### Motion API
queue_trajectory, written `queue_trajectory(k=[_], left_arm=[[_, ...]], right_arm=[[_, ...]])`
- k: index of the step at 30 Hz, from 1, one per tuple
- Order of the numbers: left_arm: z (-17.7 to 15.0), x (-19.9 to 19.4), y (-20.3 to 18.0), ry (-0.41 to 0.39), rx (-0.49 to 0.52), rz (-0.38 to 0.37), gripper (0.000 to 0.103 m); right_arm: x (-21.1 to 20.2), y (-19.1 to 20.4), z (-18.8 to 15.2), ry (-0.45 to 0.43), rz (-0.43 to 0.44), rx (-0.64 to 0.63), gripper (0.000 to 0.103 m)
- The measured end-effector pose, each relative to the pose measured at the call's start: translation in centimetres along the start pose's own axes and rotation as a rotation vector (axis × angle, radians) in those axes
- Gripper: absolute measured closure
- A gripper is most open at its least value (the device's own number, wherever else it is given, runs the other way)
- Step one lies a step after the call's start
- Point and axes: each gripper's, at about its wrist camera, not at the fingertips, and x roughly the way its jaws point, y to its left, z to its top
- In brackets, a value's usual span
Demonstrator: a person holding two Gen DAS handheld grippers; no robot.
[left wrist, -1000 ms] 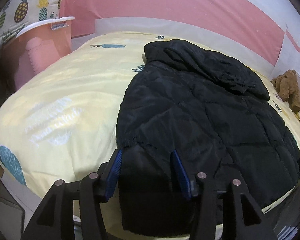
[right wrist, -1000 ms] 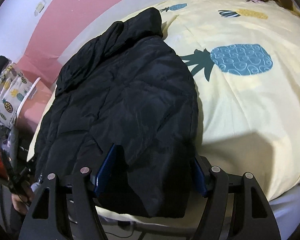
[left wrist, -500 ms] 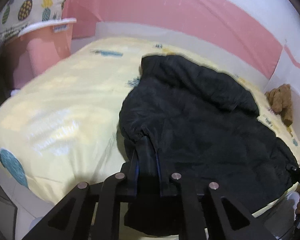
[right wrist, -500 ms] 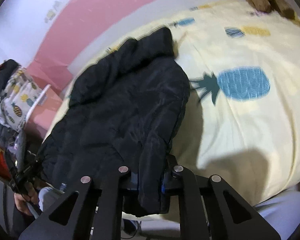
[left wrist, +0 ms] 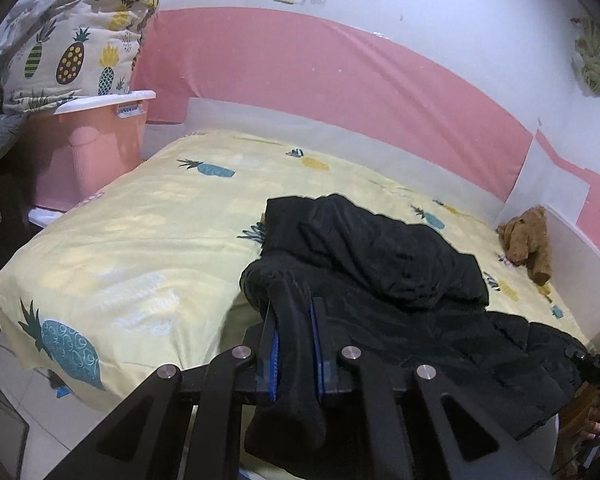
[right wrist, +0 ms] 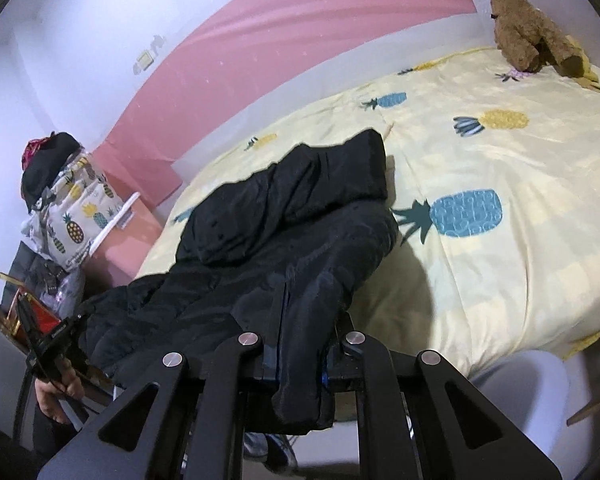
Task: Fold large clothes
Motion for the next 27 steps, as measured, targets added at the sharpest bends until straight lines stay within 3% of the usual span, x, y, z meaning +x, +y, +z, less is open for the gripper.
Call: queue_trajectory(k=[9, 14, 20, 27], left_arm=[[5.2, 2.3, -0.8, -0.076, -0.019, -0.031, 0.090], [10.2, 6.7, -1.9, -0.102, 0.005, -0.028, 0.090], [15.6, 15.0, -2.7, -0.058, 0.000, 0.014, 0.090], [17.3, 25.5, -2.0, 0.060, -0.008, 0.070, 0.090]], right_arm=[[1.8, 1.5, 6.3, -0.116, 0.036, -0.028, 0.092], [5.2, 2.6, 11.6, -0.146, 0.023, -0.052, 0.091], [11.9, 2.6, 17.7, -0.111, -0.036, -0.039, 0.091], [22.1, -0.8, 21.4, 0.030, -0.133, -0.024, 0.089]])
